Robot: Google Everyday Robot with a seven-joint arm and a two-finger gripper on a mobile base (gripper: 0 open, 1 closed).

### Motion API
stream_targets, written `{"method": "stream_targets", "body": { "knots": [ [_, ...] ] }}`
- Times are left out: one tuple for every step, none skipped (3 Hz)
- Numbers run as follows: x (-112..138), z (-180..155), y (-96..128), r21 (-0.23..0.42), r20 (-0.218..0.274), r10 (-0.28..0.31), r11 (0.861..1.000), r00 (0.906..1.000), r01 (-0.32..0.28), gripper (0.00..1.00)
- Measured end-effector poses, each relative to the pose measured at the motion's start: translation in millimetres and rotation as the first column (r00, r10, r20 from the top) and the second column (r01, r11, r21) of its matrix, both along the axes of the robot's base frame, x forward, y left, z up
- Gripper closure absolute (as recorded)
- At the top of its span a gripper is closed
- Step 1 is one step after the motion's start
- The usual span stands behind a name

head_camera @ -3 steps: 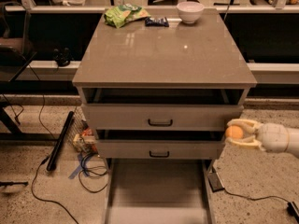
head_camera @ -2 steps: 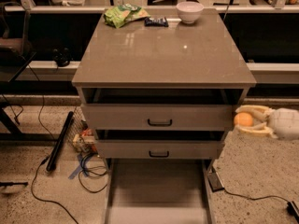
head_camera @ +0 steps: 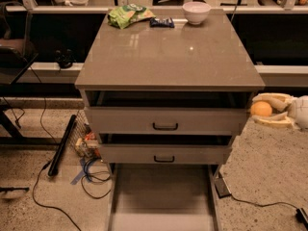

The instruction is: Pick orange from bottom drawer and place on counter

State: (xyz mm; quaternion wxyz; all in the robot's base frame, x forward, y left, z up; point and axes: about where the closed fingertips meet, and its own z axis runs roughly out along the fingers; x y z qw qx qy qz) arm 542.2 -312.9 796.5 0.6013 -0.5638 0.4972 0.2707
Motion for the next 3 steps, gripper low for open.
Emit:
{"method": "stream_targets", "body": {
  "knots": [
    [5,39,-4,0.068,0.042,-0.005,0.998,0.9991,0.002,1.00],
    [20,92,-9,0.154,0.062,-0.011,0.988,0.9980,0.001,1.00],
    [55,124,4,0.185,-0.031,-0.044,0.981,0.9986,0.049,1.00]
  ]
}}
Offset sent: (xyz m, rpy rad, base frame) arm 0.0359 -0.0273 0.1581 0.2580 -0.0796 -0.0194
